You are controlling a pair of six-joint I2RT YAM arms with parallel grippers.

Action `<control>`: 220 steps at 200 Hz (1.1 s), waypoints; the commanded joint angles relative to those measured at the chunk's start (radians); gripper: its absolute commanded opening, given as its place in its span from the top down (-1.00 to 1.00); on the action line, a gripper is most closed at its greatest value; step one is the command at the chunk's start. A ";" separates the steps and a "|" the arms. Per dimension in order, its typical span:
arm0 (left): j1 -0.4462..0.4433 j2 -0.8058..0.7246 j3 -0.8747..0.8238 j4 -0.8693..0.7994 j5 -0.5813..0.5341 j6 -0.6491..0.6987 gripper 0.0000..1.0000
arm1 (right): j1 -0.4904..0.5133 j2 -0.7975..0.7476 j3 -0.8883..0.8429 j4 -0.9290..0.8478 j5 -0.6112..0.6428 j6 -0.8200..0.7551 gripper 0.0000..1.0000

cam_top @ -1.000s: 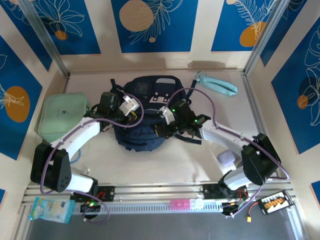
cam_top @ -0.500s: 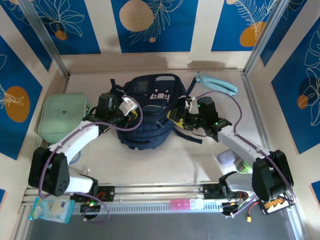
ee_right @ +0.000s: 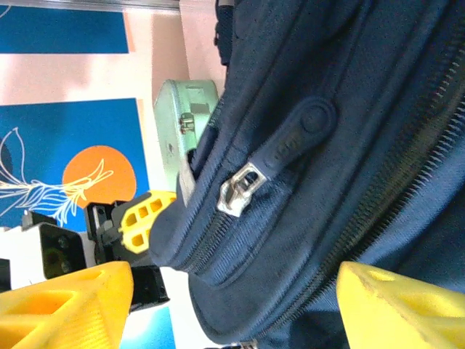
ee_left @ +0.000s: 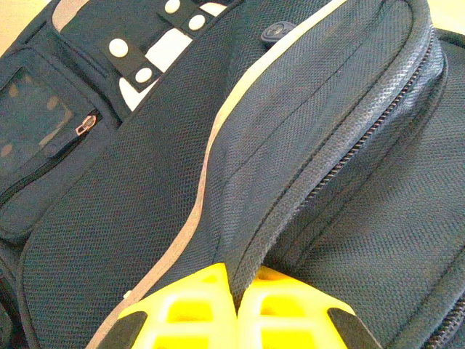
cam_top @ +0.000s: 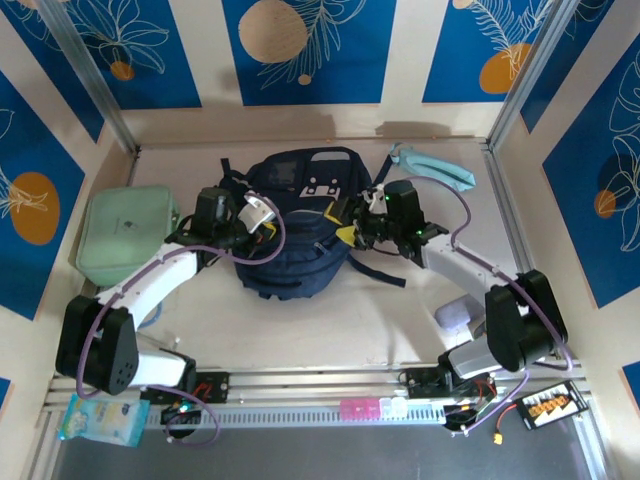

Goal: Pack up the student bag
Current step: Unzip the student bag at the center of the table.

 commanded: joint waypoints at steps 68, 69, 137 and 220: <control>-0.010 -0.046 0.010 0.034 0.081 0.040 0.99 | 0.027 0.149 0.115 -0.017 -0.069 0.151 -0.50; -0.010 -0.046 0.011 0.030 0.083 0.041 0.99 | 0.028 0.150 0.117 -0.020 -0.071 0.153 -0.50; -0.017 -0.055 0.020 0.017 -0.043 -0.069 0.12 | 0.083 0.258 0.236 -0.137 -0.091 0.172 0.34; -0.062 -0.287 -0.013 -0.106 -0.213 -0.997 -0.11 | 0.138 0.242 0.282 -0.186 -0.001 0.050 0.67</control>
